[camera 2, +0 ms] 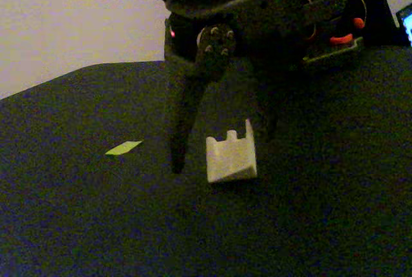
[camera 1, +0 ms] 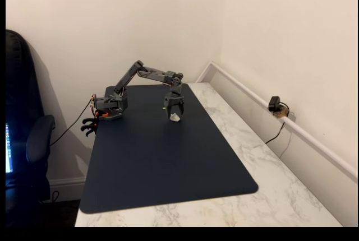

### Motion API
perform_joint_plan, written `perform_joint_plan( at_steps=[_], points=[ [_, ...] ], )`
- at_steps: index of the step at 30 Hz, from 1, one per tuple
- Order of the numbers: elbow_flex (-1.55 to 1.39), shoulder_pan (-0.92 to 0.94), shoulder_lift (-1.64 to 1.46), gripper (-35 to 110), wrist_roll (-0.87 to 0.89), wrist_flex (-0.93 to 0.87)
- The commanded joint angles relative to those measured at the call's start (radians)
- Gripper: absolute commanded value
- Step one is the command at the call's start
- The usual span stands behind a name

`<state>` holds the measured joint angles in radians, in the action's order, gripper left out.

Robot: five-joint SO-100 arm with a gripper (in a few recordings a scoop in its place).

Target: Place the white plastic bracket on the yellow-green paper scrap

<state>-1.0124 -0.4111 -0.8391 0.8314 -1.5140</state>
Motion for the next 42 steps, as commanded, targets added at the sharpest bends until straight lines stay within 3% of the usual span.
perform_joint_plan(
  at_steps=[1, 15, 28, 42],
  points=[
    [-0.02, 0.009, -0.11, 39, 0.009, 0.011],
    [-0.011, 0.015, -0.051, 27, 0.009, 0.04],
    [0.012, 0.017, -0.015, 0, 0.009, 0.005],
    [0.141, -0.006, -0.199, 0, -0.046, -0.187]
  ],
)
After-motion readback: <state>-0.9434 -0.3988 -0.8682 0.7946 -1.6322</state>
